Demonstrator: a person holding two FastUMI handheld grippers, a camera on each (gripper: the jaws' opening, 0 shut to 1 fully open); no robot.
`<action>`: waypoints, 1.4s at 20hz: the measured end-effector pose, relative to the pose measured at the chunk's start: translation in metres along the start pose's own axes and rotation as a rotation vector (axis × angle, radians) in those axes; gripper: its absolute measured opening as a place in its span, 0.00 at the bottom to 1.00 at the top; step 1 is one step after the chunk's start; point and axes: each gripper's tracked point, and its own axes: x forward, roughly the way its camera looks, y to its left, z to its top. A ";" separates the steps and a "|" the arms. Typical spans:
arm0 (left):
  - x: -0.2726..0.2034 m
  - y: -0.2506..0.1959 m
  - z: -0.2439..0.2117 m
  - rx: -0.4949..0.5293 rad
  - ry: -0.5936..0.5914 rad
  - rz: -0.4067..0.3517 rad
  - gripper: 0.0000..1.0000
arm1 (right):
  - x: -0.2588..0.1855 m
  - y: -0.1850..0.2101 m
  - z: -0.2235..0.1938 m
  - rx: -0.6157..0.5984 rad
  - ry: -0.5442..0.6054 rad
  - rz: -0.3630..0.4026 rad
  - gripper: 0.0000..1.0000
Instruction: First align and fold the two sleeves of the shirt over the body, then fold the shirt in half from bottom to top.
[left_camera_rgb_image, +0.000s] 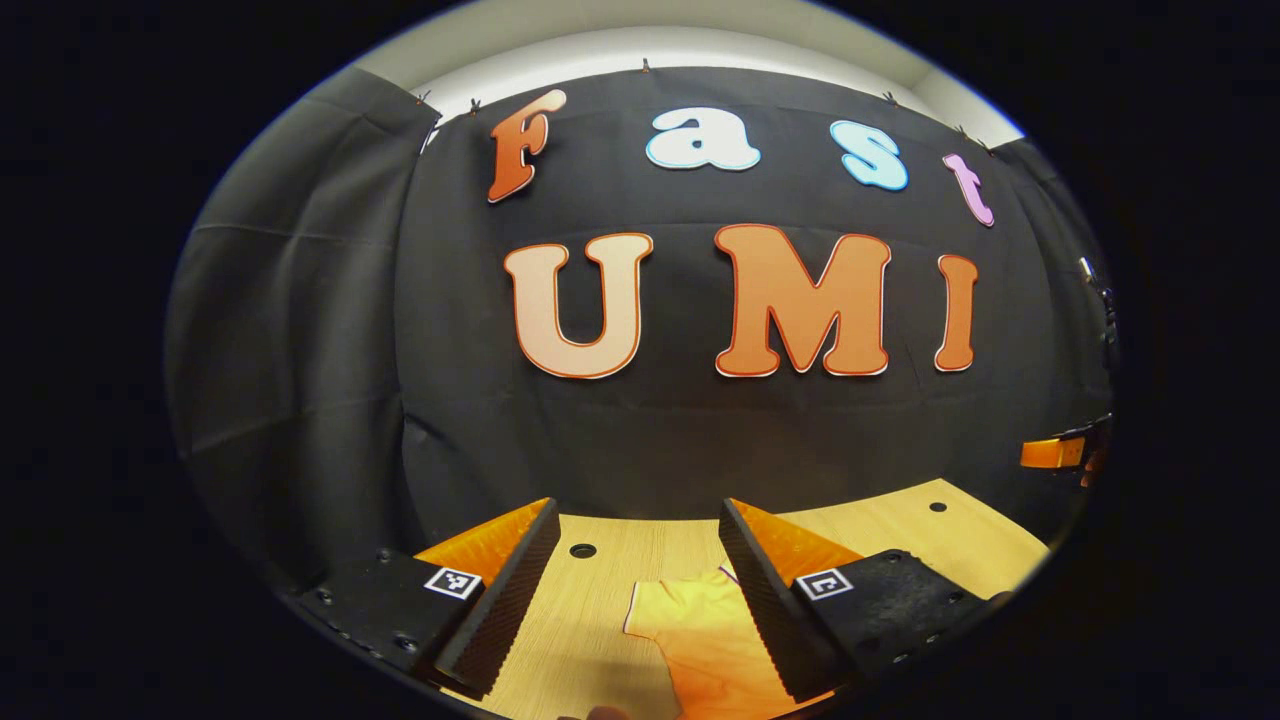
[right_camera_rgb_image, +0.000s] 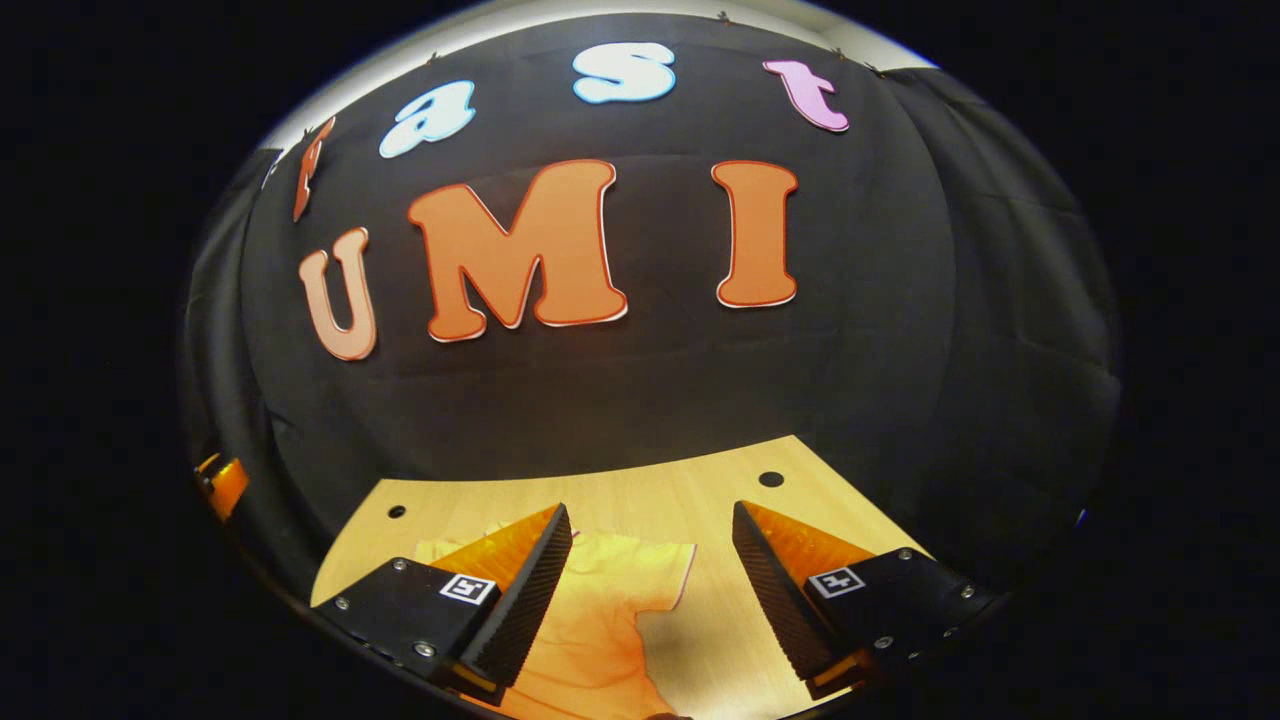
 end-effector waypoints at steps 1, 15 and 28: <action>0.002 0.001 0.001 -0.002 -0.004 0.002 0.98 | 0.012 -0.001 -0.002 -0.005 0.023 -0.002 0.98; 0.045 0.034 -0.035 -0.014 0.088 0.063 0.98 | 0.191 -0.026 -0.166 0.087 0.707 -0.051 0.99; 0.067 0.043 -0.065 0.009 0.183 0.084 0.98 | 0.231 -0.029 -0.269 -0.005 0.979 -0.105 0.99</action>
